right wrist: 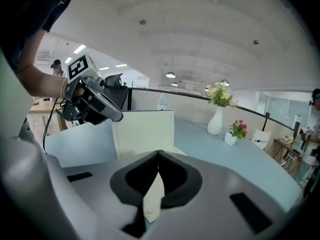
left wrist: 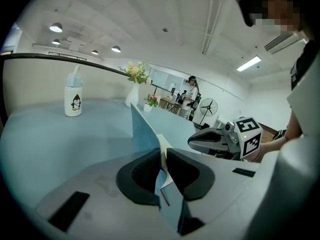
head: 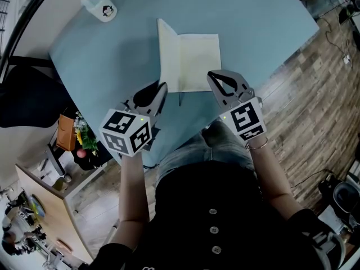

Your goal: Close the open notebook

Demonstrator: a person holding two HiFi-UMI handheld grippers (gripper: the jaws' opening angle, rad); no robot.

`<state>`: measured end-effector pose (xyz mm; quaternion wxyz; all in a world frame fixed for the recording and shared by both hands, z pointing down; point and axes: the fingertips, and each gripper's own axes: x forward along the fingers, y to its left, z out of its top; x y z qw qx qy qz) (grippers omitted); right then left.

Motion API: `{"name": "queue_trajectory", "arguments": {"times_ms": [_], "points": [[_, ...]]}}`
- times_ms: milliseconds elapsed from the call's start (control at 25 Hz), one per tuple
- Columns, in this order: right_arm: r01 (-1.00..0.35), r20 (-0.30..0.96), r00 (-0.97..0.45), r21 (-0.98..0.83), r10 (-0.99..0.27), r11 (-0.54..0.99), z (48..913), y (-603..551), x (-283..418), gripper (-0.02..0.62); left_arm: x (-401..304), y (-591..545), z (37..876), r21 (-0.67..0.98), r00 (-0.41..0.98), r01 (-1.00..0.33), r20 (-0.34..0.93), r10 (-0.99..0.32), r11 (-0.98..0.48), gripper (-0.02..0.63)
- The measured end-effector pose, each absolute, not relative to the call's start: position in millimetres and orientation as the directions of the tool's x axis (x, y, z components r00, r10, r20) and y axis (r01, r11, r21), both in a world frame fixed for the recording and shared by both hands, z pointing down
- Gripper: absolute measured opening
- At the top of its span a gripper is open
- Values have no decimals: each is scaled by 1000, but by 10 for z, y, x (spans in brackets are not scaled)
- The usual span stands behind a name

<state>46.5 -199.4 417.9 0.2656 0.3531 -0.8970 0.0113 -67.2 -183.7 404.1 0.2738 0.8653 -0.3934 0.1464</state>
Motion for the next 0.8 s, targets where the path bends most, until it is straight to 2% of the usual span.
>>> {"name": "queue_trajectory", "arguments": {"times_ms": [200, 800], "points": [[-644, 481, -608, 168, -632, 747, 4169, -2042, 603, 2, -399, -1878, 4033, 412, 703, -711, 430, -566, -570, 38], [-645, 480, -605, 171, -635, 745, 4186, -2102, 1024, 2, 124, -1901, 4128, 385, 712, -698, 461, -530, -604, 35]]}}
